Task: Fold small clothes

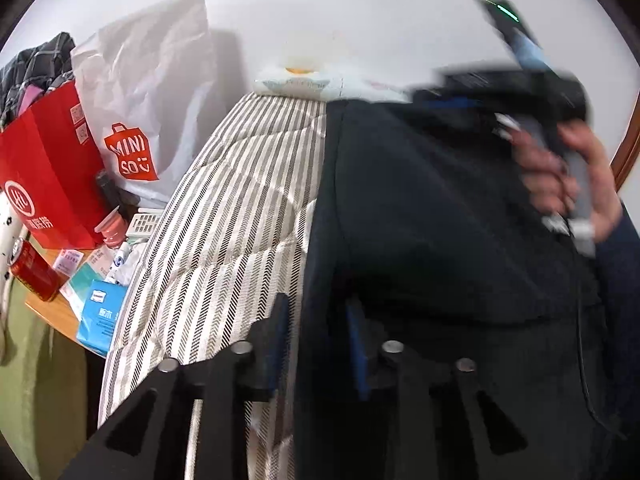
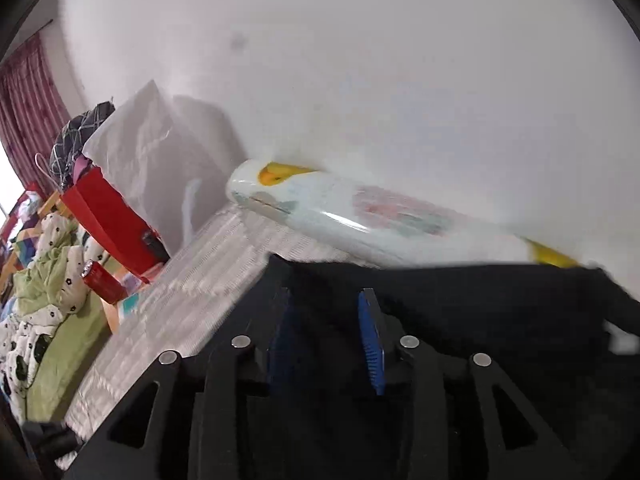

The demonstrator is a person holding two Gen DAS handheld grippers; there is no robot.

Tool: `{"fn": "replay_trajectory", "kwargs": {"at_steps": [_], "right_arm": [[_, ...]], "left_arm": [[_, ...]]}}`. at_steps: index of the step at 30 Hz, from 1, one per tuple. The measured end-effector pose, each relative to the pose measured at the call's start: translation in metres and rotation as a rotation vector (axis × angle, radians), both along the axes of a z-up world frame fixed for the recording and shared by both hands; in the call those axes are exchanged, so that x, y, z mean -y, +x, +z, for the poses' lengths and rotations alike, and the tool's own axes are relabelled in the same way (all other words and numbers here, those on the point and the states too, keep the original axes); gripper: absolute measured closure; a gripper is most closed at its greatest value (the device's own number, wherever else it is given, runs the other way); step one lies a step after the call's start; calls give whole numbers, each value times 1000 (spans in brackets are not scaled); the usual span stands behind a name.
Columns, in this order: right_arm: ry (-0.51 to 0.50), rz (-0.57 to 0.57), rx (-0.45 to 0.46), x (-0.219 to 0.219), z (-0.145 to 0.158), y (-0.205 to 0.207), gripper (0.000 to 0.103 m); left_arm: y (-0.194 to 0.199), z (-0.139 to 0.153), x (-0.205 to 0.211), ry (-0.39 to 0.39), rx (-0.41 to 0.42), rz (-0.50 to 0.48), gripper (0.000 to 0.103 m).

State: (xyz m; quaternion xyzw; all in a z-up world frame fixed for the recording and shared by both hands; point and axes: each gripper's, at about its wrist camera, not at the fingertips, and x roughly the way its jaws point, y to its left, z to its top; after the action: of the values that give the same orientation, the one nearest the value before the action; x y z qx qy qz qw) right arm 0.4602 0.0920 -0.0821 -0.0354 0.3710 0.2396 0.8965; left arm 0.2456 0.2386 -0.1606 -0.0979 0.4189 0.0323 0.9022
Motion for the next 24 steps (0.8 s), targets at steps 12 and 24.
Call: {"fn": "replay_trajectory", "kwargs": {"at_steps": [12, 24], "right_arm": [[-205, -532, 12, 259, -17, -155, 43], [41, -665, -121, 342, -66, -180, 53]], "left_arm": [[38, -6, 7, 47, -35, 60, 45], [31, -12, 12, 103, -29, 65, 42]]}}
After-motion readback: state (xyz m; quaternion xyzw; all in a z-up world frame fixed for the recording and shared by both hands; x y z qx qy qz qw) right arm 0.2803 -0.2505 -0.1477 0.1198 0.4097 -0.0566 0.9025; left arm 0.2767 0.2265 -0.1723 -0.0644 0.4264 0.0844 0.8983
